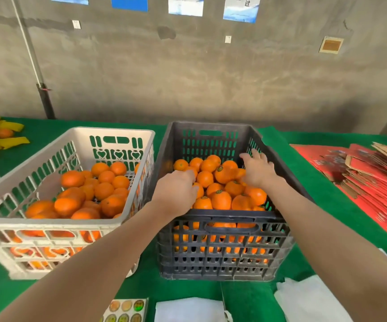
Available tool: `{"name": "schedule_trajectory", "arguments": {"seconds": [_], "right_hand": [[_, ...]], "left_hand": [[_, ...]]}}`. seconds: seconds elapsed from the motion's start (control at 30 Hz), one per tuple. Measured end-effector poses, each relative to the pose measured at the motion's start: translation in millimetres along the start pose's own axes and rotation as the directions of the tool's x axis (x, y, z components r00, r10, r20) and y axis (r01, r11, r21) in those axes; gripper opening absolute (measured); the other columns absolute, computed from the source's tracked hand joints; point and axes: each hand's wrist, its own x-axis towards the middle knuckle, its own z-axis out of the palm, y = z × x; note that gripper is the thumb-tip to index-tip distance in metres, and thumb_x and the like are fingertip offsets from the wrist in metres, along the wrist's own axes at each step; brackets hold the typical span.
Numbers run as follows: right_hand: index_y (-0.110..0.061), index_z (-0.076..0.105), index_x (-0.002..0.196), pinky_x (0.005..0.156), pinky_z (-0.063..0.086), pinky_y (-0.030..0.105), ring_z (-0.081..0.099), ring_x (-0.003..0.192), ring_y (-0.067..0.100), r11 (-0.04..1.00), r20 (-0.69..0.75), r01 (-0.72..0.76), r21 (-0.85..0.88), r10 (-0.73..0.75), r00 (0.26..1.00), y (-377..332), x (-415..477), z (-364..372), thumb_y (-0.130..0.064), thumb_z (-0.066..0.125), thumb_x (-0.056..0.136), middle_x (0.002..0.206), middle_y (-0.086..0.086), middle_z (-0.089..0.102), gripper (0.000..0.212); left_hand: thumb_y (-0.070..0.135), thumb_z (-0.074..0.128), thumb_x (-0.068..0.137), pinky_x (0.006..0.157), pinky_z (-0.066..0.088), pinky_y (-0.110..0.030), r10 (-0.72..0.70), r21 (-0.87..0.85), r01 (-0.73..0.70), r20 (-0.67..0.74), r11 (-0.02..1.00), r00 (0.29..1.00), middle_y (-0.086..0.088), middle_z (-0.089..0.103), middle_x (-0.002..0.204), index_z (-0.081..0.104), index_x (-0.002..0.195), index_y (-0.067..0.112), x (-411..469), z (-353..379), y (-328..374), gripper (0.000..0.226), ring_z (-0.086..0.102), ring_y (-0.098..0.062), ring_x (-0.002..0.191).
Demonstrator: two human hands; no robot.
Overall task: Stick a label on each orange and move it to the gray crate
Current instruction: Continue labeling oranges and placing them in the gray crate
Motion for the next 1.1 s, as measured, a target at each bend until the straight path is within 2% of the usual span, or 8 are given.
{"name": "schedule_trajectory", "arguments": {"seconds": [0.1, 0.2, 0.3, 0.43, 0.63, 0.73, 0.9, 1.1], "right_hand": [[0.0, 0.062, 0.111, 0.091, 0.047, 0.034, 0.058, 0.107, 0.026, 0.811, -0.639, 0.476, 0.339, -0.172, 0.75, -41, -54, -23, -0.008, 0.061, 0.087, 0.113, 0.015, 0.062, 0.025], [-0.007, 0.064, 0.078, 0.065, 0.041, 0.014, 0.052, 0.069, 0.005, 0.462, -0.739, 0.823, 0.33, -0.416, 0.53, -71, -136, 0, -0.015, 0.058, 0.09, 0.075, -0.004, 0.06, 0.016], [-0.006, 0.064, 0.077, 0.064, 0.044, 0.028, 0.053, 0.07, 0.014, 0.525, -0.195, 0.727, 0.442, -0.735, 0.65, -79, -184, 69, -0.026, 0.054, 0.094, 0.075, 0.003, 0.061, 0.028], [0.0, 0.058, 0.113, 0.088, 0.046, 0.042, 0.051, 0.108, 0.032, 0.856, 0.5, 0.484, 0.18, -0.504, 0.705, -79, -183, 140, -0.043, 0.05, 0.095, 0.115, 0.016, 0.054, 0.048], [-0.011, 0.048, 0.063, 0.064, 0.039, 0.031, 0.05, 0.083, 0.026, 0.917, 0.553, 0.381, 0.12, -0.381, 0.741, -88, -178, 182, -0.041, 0.061, 0.087, 0.072, 0.005, 0.046, 0.041], [-0.008, 0.064, 0.094, 0.076, 0.047, 0.035, 0.058, 0.1, 0.029, 0.923, 0.506, 0.314, 0.222, -0.385, 0.772, -84, -178, 187, -0.026, 0.061, 0.087, 0.1, 0.01, 0.063, 0.019], [-0.013, 0.046, 0.136, 0.1, 0.041, 0.039, 0.047, 0.125, 0.028, 0.938, 0.6, 0.268, 0.218, -0.345, 0.721, -82, -180, 188, -0.049, 0.067, 0.08, 0.136, 0.006, 0.052, 0.07], [0.001, 0.066, 0.099, 0.086, 0.045, 0.035, 0.059, 0.102, 0.031, 0.91, 0.465, 0.219, 0.352, -0.373, 0.803, -82, -179, 181, -0.025, 0.065, 0.086, 0.107, 0.017, 0.066, 0.029]], "left_hand": [[0.03, 0.047, 0.097, 0.072, 0.047, -0.036, 0.026, 0.013, -0.025, -0.056, 1.0, 0.998, -0.009, 0.064, 0.1, 0.058, 0.112, 0.013, -4, -4, 3, 0.025, 0.06, -0.03, 0.093], [0.028, 0.048, 0.096, 0.068, 0.046, -0.038, 0.042, 0.014, -0.04, -0.119, 0.999, 0.992, -0.01, 0.065, 0.096, 0.06, 0.107, 0.012, -11, -6, 3, 0.023, 0.061, -0.032, 0.089], [0.026, 0.047, 0.097, 0.069, 0.051, -0.043, 0.034, -0.042, -0.042, -0.173, 0.998, 0.984, -0.011, 0.068, 0.087, 0.063, 0.101, 0.01, -20, -6, 3, 0.023, 0.063, -0.03, 0.082], [0.027, 0.049, 0.098, 0.067, 0.05, -0.041, 0.077, -0.101, -0.103, -0.234, 0.99, 0.969, -0.01, 0.067, 0.085, 0.064, 0.108, 0.01, -38, 1, 7, 0.024, 0.062, -0.028, 0.081], [0.01, 0.058, 0.091, 0.087, 0.044, -0.019, 0.115, -0.322, -0.274, -0.436, 0.906, 0.892, -0.008, 0.061, 0.104, 0.061, 0.112, 0.001, -84, 6, -2, 0.023, 0.056, -0.015, 0.096], [0.004, 0.057, 0.088, 0.091, 0.039, -0.012, 0.073, -0.314, -0.274, -0.527, 0.909, 0.847, -0.001, 0.054, 0.106, 0.06, 0.105, 0.0, -122, 25, -20, 0.018, 0.051, -0.009, 0.099], [-0.008, 0.06, 0.085, 0.085, 0.046, -0.015, -0.171, -0.409, 0.089, -0.171, 0.908, 0.97, -0.003, 0.058, 0.102, 0.064, 0.107, 0.001, -172, 79, -50, 0.024, 0.055, -0.012, 0.087], [0.011, 0.061, 0.09, 0.075, 0.042, -0.013, -0.404, -0.455, 0.454, 0.208, 0.766, 0.891, -0.002, 0.061, 0.102, 0.059, 0.119, 0.008, -175, 100, -65, 0.028, 0.059, -0.015, 0.093]]}}
